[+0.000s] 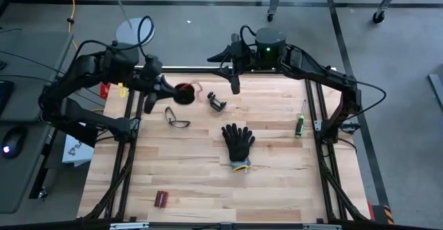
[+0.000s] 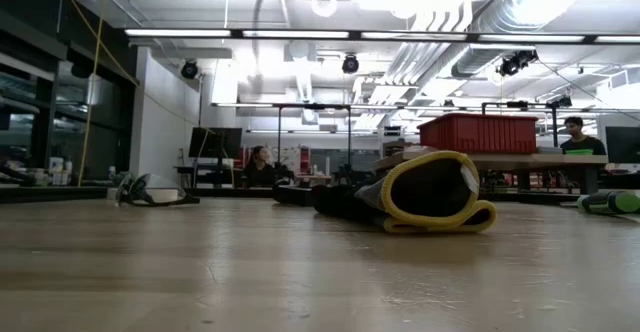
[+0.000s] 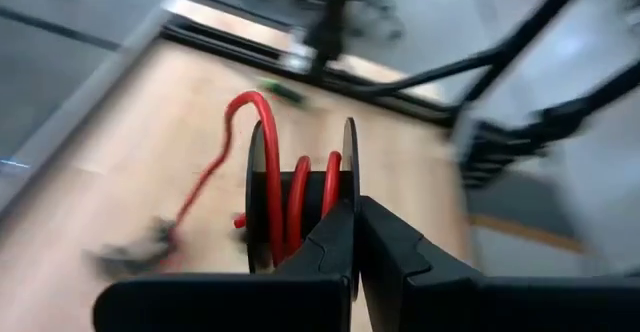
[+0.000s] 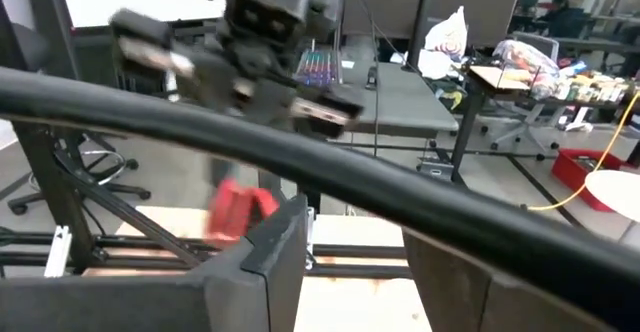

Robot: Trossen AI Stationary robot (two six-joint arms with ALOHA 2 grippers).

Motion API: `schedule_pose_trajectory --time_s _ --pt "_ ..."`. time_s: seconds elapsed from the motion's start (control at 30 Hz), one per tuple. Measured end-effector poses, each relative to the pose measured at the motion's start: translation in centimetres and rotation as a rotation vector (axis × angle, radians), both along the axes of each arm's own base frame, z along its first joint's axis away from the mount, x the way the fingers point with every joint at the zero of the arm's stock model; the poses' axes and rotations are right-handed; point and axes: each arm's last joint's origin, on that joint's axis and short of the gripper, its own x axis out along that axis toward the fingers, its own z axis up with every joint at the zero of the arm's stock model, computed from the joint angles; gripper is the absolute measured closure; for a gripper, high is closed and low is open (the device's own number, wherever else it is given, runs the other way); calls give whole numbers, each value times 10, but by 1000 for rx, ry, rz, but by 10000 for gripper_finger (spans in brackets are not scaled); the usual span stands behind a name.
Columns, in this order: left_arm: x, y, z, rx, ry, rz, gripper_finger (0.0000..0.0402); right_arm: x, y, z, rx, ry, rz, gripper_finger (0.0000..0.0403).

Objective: Coil cords
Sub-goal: Coil the orange wire onto the spool

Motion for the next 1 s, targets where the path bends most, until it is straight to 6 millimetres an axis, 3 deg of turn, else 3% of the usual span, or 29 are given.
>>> schedule_pose_trajectory --time_s 0.13,0.37,0.67,0.9,1.0 --pt "5 6 -1 139 8 17 402 -7 2 6 -1 -14 -1 247" --pt "14 10 15 255 -158 70 401 -7 -1 4 -32 9 -92 250" --pt "7 18 25 331 -299 202 401 -36 3 5 -5 159 -114 273" --pt "21 23 1 259 -407 222 401 -48 5 -26 52 477 -110 274" --pt "24 24 -8 222 -432 235 401 -58 8 -49 73 574 -107 274"
